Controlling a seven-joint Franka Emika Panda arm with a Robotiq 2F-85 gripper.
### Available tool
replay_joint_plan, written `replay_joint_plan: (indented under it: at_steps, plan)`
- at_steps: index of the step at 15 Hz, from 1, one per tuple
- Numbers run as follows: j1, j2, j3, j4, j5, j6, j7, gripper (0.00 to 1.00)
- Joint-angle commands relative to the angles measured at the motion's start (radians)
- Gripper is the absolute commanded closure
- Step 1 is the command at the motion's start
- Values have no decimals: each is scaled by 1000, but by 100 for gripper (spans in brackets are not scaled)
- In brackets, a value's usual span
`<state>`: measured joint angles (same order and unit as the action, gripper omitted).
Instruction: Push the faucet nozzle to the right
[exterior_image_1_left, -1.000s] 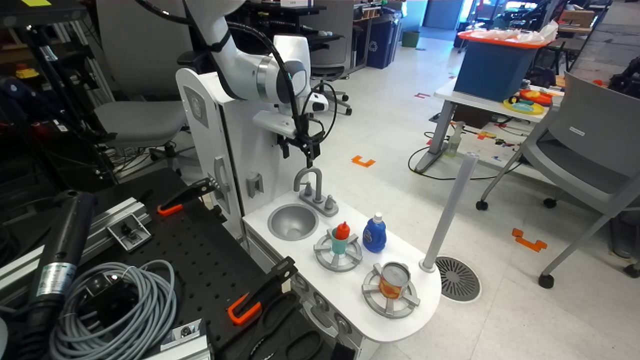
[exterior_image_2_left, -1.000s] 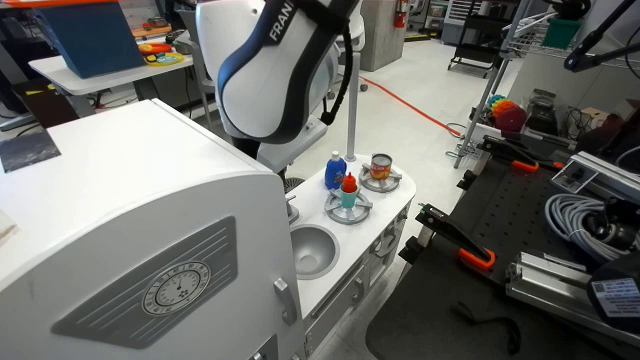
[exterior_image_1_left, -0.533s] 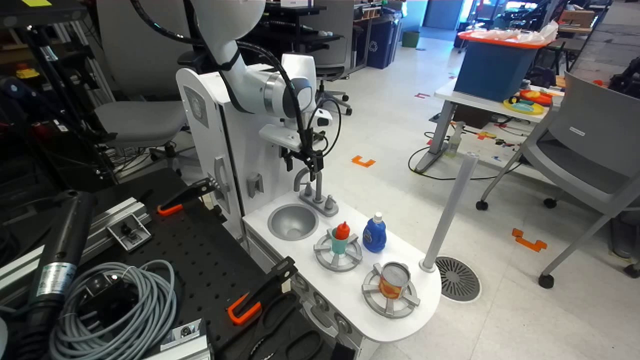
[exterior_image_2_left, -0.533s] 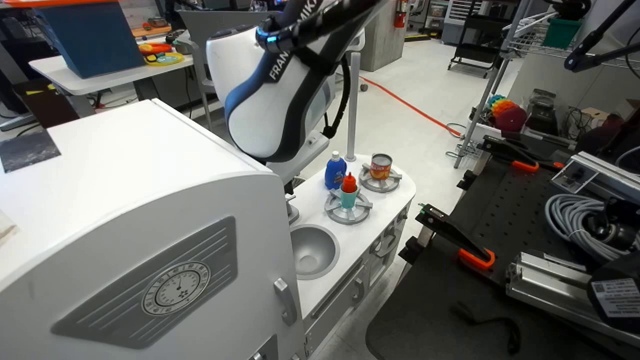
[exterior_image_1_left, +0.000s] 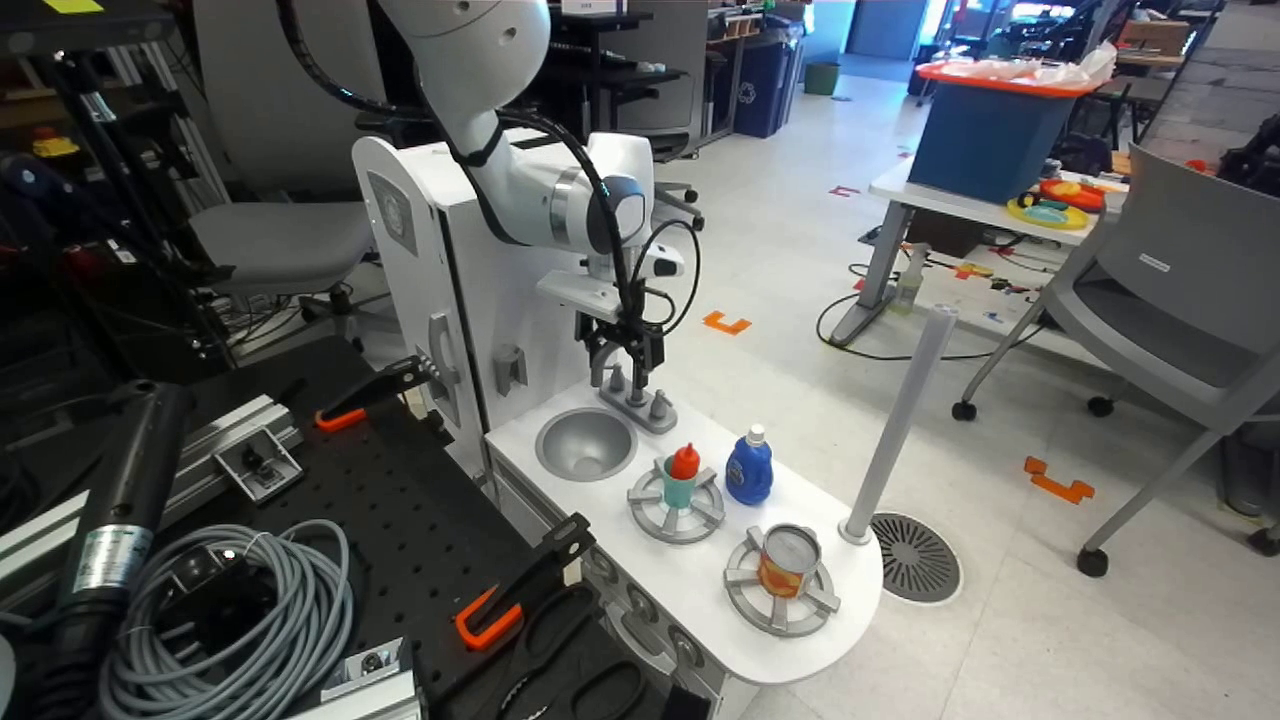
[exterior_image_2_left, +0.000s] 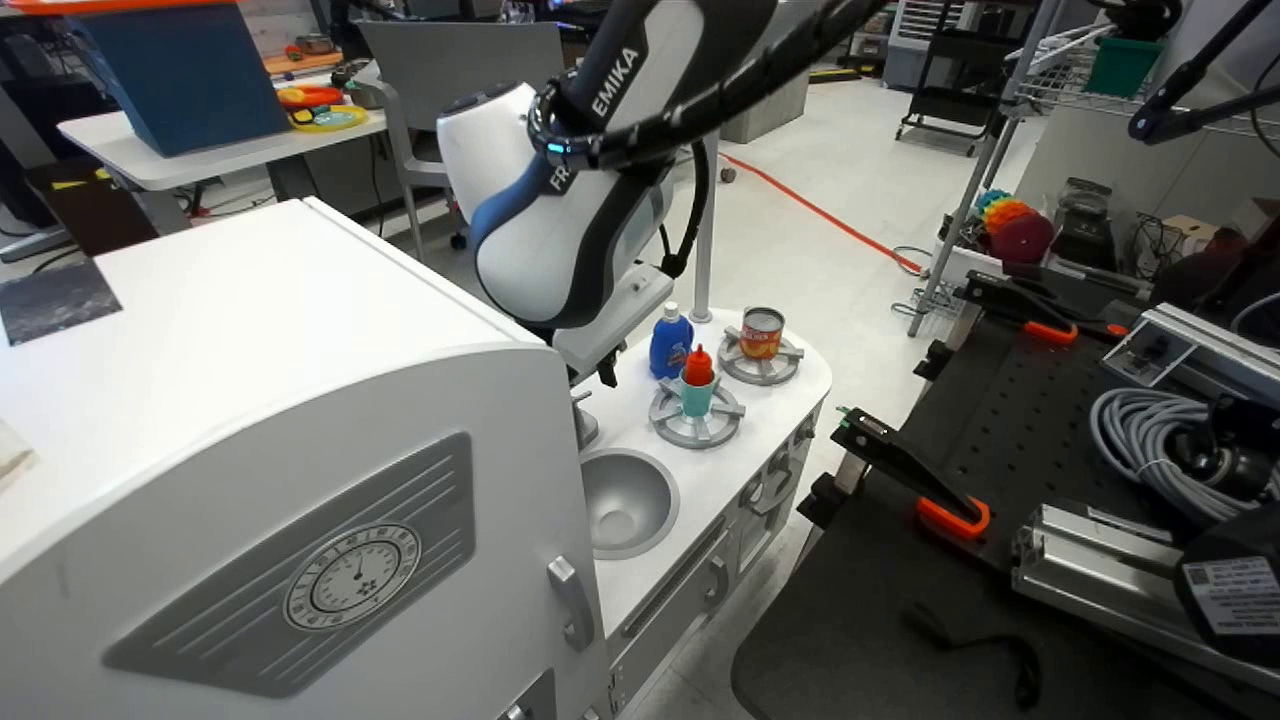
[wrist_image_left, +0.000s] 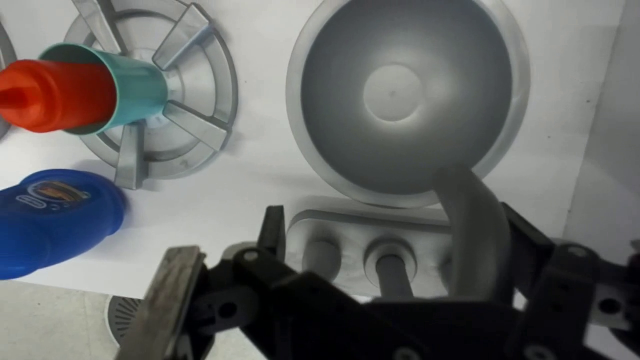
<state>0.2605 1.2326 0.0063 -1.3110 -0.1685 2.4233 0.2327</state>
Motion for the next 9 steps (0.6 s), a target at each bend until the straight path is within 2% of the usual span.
replay_joint_plan:
  at_steps: [1, 4, 9]
  plan:
    - [-5, 33, -25, 73, 31, -68, 2, 0]
    - [-27, -9, -31, 45, 48, -125, 13, 0]
    - [-66, -50, -100, 42, 62, -182, 96, 0]
